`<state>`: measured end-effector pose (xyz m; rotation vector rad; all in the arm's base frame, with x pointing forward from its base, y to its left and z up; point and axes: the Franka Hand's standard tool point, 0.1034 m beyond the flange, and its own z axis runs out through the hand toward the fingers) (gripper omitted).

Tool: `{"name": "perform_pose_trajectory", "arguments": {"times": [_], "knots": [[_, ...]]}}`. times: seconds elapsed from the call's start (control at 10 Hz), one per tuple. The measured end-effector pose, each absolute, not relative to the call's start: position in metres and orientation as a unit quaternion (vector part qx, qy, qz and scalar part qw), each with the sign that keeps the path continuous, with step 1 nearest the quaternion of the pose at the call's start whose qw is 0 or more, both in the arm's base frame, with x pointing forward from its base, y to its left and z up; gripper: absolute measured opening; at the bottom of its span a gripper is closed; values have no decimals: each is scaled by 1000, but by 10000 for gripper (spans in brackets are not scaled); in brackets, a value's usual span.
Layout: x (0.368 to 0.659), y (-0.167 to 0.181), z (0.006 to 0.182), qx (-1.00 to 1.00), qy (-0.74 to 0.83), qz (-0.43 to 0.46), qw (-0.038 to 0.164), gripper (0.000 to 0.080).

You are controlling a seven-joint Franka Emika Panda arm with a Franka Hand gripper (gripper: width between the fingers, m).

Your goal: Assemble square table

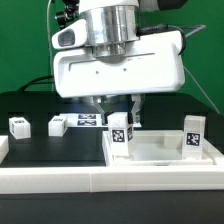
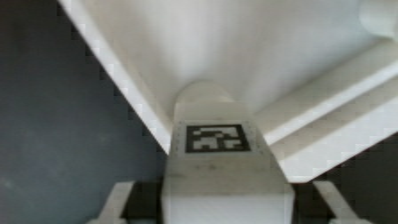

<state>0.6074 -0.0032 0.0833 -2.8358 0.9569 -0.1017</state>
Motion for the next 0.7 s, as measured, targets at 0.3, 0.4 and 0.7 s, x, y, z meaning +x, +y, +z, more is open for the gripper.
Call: {"name": "perform_pose_trajectory", "arguments": {"times": [0.3,0.4,0.7], "knots": [[607,-1,83,-893,442,-14,79,290],[606,-1,83,-877,473,-7,79,290],[606,0,83,-839,538,0,80,290]]}}
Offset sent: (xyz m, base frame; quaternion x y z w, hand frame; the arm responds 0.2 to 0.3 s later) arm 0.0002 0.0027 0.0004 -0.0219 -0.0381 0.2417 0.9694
